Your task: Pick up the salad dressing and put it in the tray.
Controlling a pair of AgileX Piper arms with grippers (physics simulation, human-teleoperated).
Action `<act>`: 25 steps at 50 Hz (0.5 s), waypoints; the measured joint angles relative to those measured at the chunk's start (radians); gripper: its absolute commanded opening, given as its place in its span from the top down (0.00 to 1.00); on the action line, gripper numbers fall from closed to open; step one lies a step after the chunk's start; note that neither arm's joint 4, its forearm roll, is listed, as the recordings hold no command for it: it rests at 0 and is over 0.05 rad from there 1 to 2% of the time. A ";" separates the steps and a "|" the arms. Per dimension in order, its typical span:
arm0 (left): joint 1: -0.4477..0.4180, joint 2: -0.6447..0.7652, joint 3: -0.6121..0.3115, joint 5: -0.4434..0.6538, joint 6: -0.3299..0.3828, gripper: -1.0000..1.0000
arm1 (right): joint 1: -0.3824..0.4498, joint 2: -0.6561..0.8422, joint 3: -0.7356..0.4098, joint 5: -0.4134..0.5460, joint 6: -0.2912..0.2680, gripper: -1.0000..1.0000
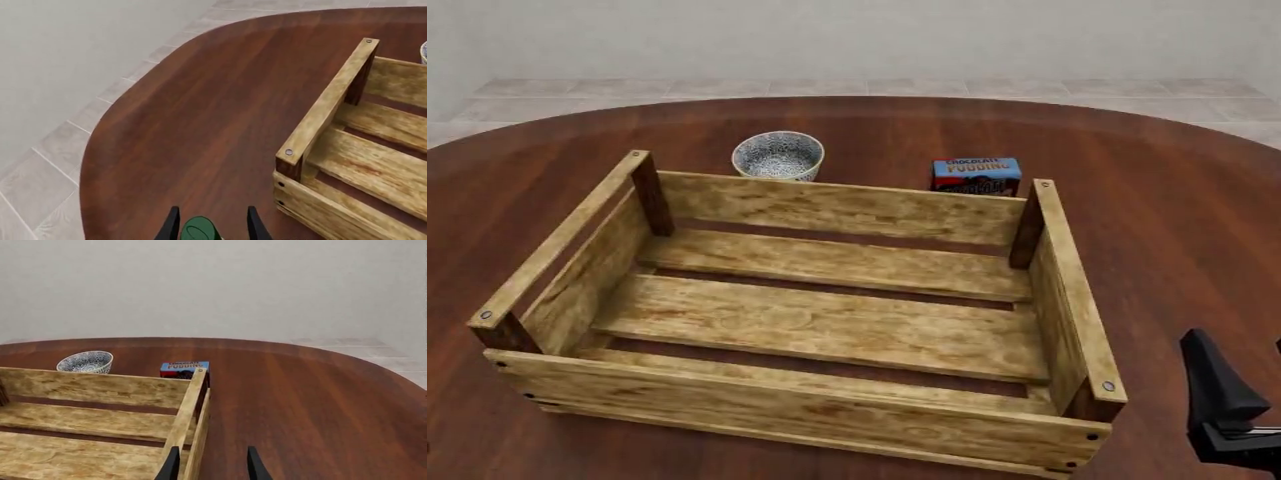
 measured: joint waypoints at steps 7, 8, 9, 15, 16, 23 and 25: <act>0.006 0.010 0.023 -0.024 -0.006 0.00 | -0.001 0.002 0.000 -0.002 0.001 0.00; 0.007 0.011 0.025 -0.026 -0.007 0.00 | -0.001 0.002 0.000 -0.002 0.001 0.00; 0.008 0.012 0.028 -0.029 -0.007 0.00 | -0.002 0.003 0.000 -0.003 0.002 0.00; 0.015 0.021 0.039 -0.044 -0.006 0.00 | -0.002 0.005 0.000 -0.005 0.002 0.00; 0.016 0.023 0.041 -0.047 -0.006 0.00 | -0.002 0.005 0.000 -0.005 0.002 0.00; 0.028 0.037 0.053 -0.068 -0.003 0.00 | -0.003 0.005 -0.001 -0.004 0.003 0.00; 0.032 0.041 0.056 -0.075 -0.001 0.00 | -0.004 0.005 -0.002 -0.003 0.003 0.00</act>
